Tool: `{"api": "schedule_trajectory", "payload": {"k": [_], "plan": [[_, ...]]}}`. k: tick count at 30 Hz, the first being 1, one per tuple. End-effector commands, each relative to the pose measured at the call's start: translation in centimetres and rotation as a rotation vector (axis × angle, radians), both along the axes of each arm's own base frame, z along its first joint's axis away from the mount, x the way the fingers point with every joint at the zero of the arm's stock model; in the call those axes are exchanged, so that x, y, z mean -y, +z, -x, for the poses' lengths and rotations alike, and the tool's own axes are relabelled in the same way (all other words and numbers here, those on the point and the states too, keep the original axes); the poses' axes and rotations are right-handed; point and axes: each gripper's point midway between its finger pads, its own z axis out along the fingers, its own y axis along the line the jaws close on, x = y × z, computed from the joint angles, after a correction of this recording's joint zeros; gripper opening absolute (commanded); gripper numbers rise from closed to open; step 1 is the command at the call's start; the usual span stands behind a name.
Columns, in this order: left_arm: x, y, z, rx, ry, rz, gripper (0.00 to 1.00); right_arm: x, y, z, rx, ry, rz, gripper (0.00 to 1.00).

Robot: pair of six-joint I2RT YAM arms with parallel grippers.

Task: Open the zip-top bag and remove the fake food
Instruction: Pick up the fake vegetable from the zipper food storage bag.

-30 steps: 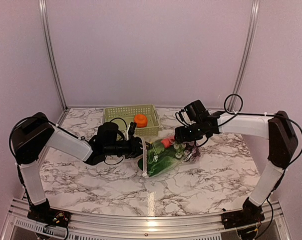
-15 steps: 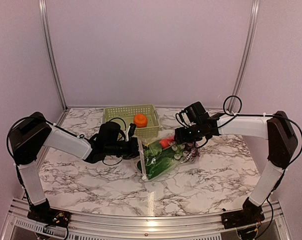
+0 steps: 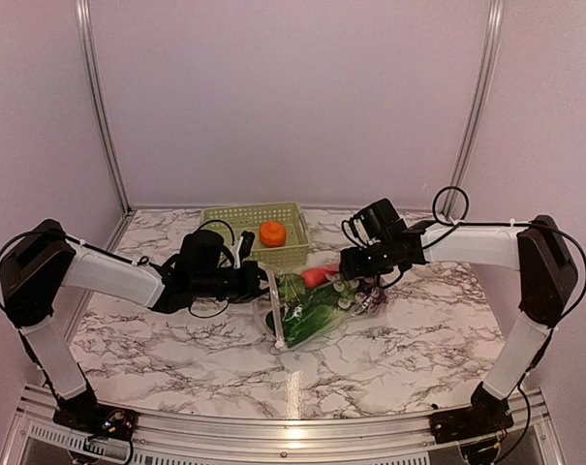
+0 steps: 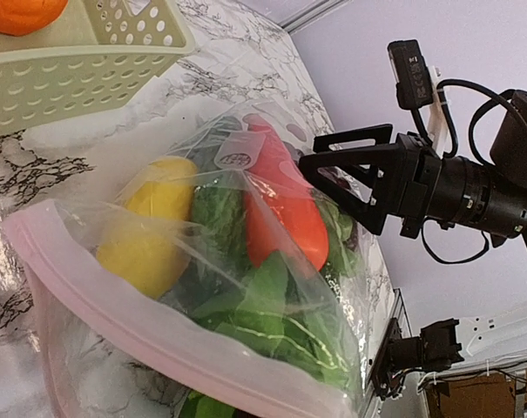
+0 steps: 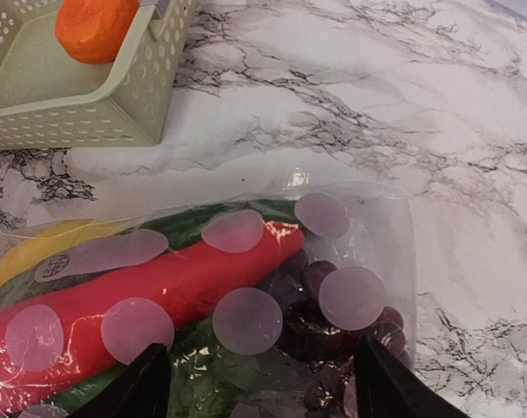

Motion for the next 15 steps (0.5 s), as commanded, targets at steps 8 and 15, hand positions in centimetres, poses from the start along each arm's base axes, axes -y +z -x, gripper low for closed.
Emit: {"api": "schedule_trajectory", "payload": {"k": [8, 15], "plan": [[-4.0, -0.8, 0.7, 0.042, 0.061, -0.134, 0.0, 0.1, 0.5, -0.3, 0.019, -0.023, 0.005, 0.71], [-5.7, 0.1, 1.6, 0.085, 0.072, -0.155, 0.0, 0.0, 0.6, -0.5, 0.023, -0.025, 0.006, 0.7]]}}
